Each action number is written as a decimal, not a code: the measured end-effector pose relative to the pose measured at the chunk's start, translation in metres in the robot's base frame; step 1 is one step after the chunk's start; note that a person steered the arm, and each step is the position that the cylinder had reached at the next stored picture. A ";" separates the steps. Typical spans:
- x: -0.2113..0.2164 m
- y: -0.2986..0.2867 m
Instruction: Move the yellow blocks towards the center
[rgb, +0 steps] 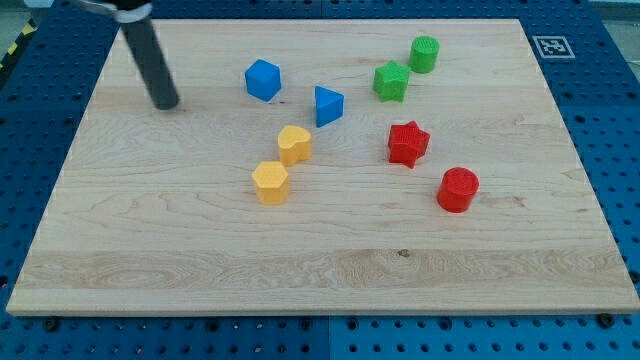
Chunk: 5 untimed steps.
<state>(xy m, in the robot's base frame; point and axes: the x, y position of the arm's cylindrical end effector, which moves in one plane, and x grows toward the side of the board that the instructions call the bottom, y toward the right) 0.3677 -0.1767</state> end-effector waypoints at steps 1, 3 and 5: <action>0.027 0.059; 0.056 0.128; 0.076 0.127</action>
<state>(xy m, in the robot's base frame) 0.4441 -0.0501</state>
